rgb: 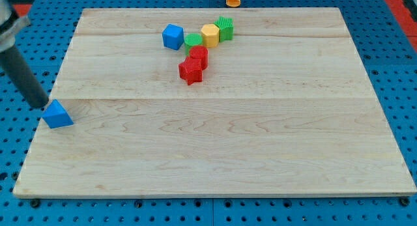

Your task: Push the blue triangle towards the bottom left of the board

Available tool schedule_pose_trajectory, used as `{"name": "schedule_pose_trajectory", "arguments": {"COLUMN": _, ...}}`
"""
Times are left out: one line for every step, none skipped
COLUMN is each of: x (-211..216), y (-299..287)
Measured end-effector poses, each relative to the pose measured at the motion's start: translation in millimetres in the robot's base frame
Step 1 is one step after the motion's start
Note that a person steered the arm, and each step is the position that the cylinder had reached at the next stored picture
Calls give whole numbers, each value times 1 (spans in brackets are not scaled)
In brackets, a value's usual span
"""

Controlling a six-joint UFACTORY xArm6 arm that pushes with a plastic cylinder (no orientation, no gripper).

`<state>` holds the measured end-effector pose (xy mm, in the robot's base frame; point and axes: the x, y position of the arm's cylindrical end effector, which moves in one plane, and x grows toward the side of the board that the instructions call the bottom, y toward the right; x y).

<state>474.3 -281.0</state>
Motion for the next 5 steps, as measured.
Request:
{"name": "schedule_pose_trajectory", "arguments": {"x": 12, "y": 48}}
{"name": "schedule_pose_trajectory", "arguments": {"x": 32, "y": 60}}
{"name": "schedule_pose_trajectory", "arguments": {"x": 8, "y": 67}}
{"name": "schedule_pose_trajectory", "arguments": {"x": 1, "y": 75}}
{"name": "schedule_pose_trajectory", "arguments": {"x": 5, "y": 104}}
